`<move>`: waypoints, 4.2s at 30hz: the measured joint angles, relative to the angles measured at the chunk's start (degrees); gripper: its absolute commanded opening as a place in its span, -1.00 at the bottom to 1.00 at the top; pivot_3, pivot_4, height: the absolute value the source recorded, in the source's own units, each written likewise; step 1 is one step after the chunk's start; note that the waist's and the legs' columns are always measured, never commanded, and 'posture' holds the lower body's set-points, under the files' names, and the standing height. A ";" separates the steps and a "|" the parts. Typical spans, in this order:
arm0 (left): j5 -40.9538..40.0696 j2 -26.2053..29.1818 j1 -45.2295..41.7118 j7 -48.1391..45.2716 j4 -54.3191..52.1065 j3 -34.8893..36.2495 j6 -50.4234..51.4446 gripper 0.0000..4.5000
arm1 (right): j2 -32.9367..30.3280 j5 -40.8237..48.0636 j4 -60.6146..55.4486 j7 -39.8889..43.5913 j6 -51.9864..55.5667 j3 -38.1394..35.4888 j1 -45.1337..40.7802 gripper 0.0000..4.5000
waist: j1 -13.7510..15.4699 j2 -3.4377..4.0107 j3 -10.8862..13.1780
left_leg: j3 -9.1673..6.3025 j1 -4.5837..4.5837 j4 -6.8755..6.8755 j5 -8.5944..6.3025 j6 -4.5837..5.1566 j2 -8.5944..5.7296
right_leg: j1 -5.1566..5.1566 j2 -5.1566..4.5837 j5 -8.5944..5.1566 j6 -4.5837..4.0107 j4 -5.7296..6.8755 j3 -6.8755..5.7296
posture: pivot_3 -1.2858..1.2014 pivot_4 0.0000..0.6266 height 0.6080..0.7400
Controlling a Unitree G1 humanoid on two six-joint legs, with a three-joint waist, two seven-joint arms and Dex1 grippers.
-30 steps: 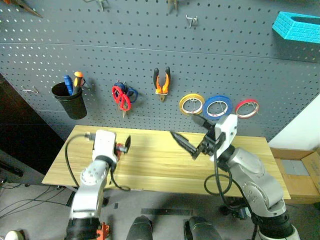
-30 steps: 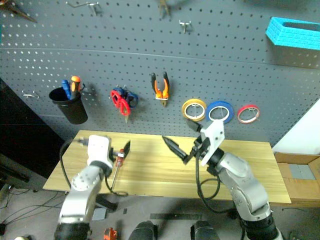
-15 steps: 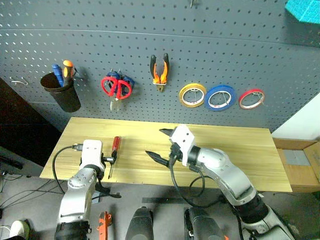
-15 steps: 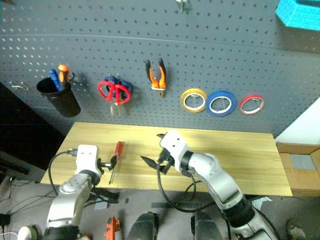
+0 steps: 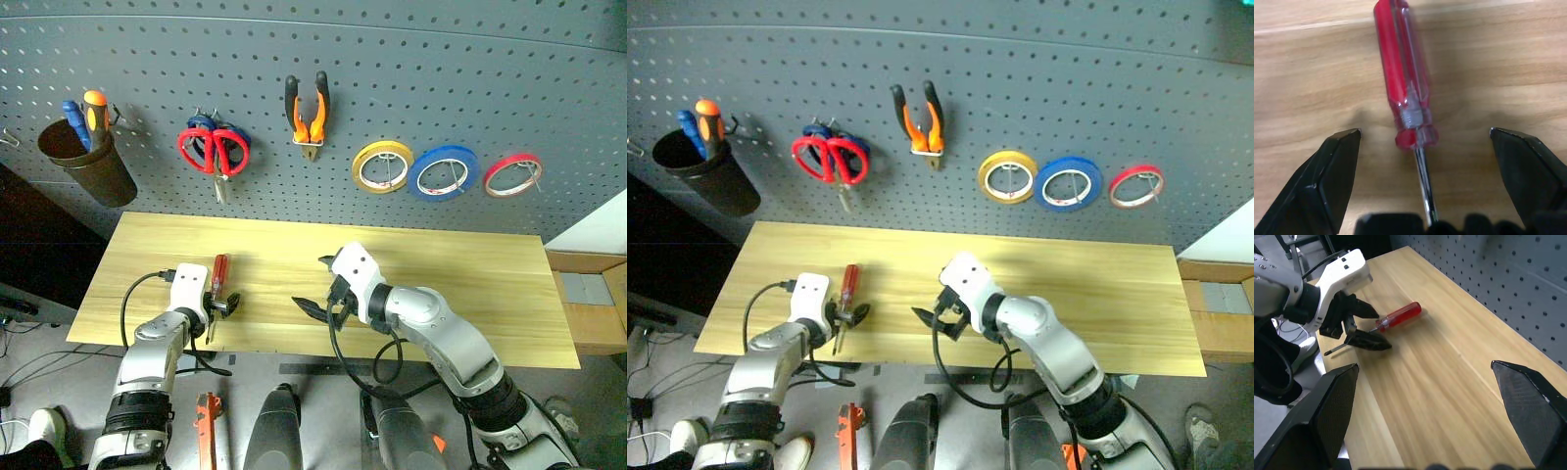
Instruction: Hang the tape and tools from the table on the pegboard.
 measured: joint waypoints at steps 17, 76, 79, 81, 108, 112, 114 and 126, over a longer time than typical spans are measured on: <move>-0.47 -0.01 -2.07 0.25 1.79 -0.02 -0.11 -0.66 | -0.16 -0.26 0.87 -0.54 -1.04 -1.22 -0.34 1.00 | -1.03 -0.06 0.05 | -0.19 -0.11 -0.03 0.02 -0.05 0.00 | 0.01 -0.01 0.00 0.01 -0.06 -0.19 | 0.12 -0.05 1.00; 14.19 12.19 -51.44 22.41 42.07 0.64 -52.87 -0.66 | 13.91 13.78 15.56 0.09 -19.94 -17.37 -17.72 1.00 | 3.08 -0.19 -3.48 | -0.98 -0.13 -0.14 0.85 -0.58 0.05 | 0.17 0.02 0.54 -0.42 0.08 -1.30 | 0.15 0.02 1.00; 13.29 12.15 -47.87 22.61 40.77 0.91 -52.86 -0.66 | 13.43 13.78 15.53 -0.38 -18.89 -17.43 -16.19 1.00 | 2.47 -0.02 -2.67 | -1.00 -0.16 -0.17 0.84 -0.57 0.08 | 0.14 0.02 0.52 -0.44 0.07 -1.33 | 0.15 0.05 1.00; 12.99 12.14 -45.24 22.62 38.57 1.04 -52.52 -0.66 | 12.95 13.78 15.51 -0.71 -17.96 -17.51 -15.89 1.00 | 2.26 0.04 -2.06 | -1.03 -0.19 -0.16 0.84 -0.57 0.08 | 0.14 0.01 0.52 -0.44 0.08 -1.34 | 0.16 0.05 1.00; 8.36 8.11 -19.74 25.05 -0.45 7.16 -27.05 0.20 | 10.03 13.73 15.15 0.45 -17.54 -17.57 -15.25 1.00 | 1.84 0.06 -1.59 | -1.02 -0.22 -0.25 0.84 -0.59 0.08 | 0.12 0.00 0.50 -0.42 -0.04 -1.32 | 0.18 -0.08 1.00; 8.37 8.05 -19.77 25.03 -0.48 7.15 -26.41 0.80 | 10.01 13.70 15.15 0.53 -17.54 -17.55 -14.79 1.00 | 1.87 0.06 -1.59 | -1.01 -0.23 -0.25 0.84 -0.59 0.08 | 0.12 -0.01 0.50 -0.41 -0.05 -1.31 | 0.18 -0.10 1.00; 8.33 7.84 -19.90 25.02 -0.48 7.14 -26.37 0.99 | 9.82 13.68 15.15 0.54 -17.54 -17.56 -14.29 1.00 | 1.87 0.06 -1.59 | -1.01 -0.23 -0.25 0.84 -0.59 0.08 | 0.12 -0.01 0.50 -0.41 -0.05 -1.31 | 0.18 -0.12 1.00; 3.59 1.13 -11.48 24.01 -17.78 7.83 -16.07 0.99 | 2.54 13.61 7.56 3.09 -17.40 -17.30 -6.22 1.00 | 2.12 -0.13 -1.75 | -1.03 -0.34 -0.29 0.83 -0.63 0.06 | 0.10 -0.09 0.50 -0.40 -0.11 -1.32 | 0.19 -0.36 1.00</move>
